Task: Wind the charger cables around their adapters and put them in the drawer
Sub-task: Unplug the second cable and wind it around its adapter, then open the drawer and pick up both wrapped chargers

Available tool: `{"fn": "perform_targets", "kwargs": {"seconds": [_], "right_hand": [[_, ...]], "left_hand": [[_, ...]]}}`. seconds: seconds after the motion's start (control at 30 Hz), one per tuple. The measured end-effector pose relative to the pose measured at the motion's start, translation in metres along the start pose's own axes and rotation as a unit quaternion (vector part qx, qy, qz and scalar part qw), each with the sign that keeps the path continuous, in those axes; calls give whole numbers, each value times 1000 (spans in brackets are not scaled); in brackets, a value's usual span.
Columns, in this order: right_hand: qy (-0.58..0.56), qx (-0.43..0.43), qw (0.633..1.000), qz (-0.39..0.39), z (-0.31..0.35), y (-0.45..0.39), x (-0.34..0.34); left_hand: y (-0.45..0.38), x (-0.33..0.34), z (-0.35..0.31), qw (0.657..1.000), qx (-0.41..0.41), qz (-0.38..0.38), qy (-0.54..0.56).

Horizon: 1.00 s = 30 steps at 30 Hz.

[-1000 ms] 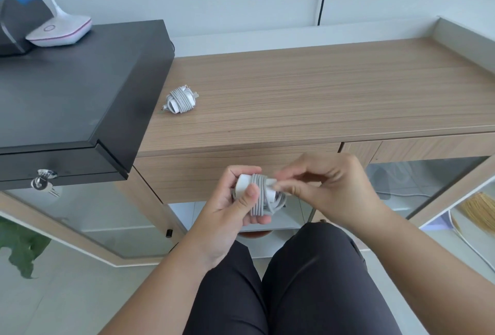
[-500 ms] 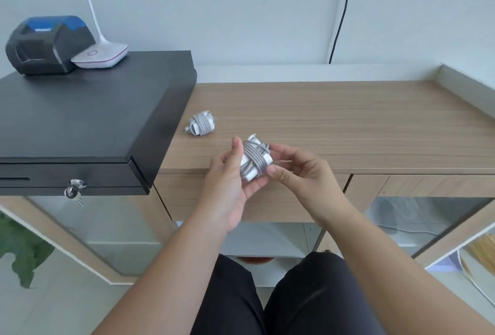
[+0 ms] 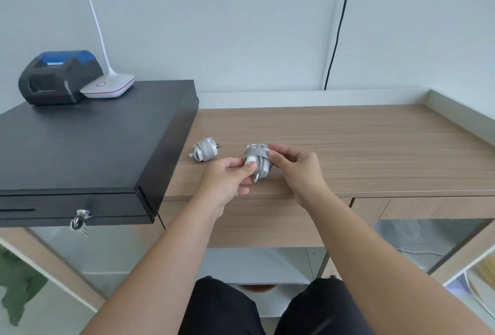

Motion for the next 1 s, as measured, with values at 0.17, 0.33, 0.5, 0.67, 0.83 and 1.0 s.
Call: {"fn": "perform_targets", "kwargs": {"seconds": [0.17,0.33,0.5,0.67,0.83,1.0], "right_hand": [[53,-18,998,22,-2,-12,7],[65,-21,996,51,-7,-15,6],[134,-34,990,7,-5,-6,3],[165,-68,984,-28,-1,8,-2],[211,-74,974,-24,1,13,-1],[240,-68,968,-28,2,14,2]], "left_hand": [[-23,-3,-2,999,-26,-37,-1],[-30,-4,0,997,-8,-83,-3],[-11,-8,10,990,71,-103,-68],[36,-27,65,963,205,-69,-161],[50,-19,144,995,-48,-84,-31],[38,-3,169,932,-295,-74,196]]}}
Point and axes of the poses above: each hand's wrist, its own y-axis away from the middle knuckle, its own x-axis out of the palm, z = x × y, the point moved 1 cm from there along -y, towards the middle knuckle, and after that the axes turned 3 degrees about -x, right-handed, at the moved point
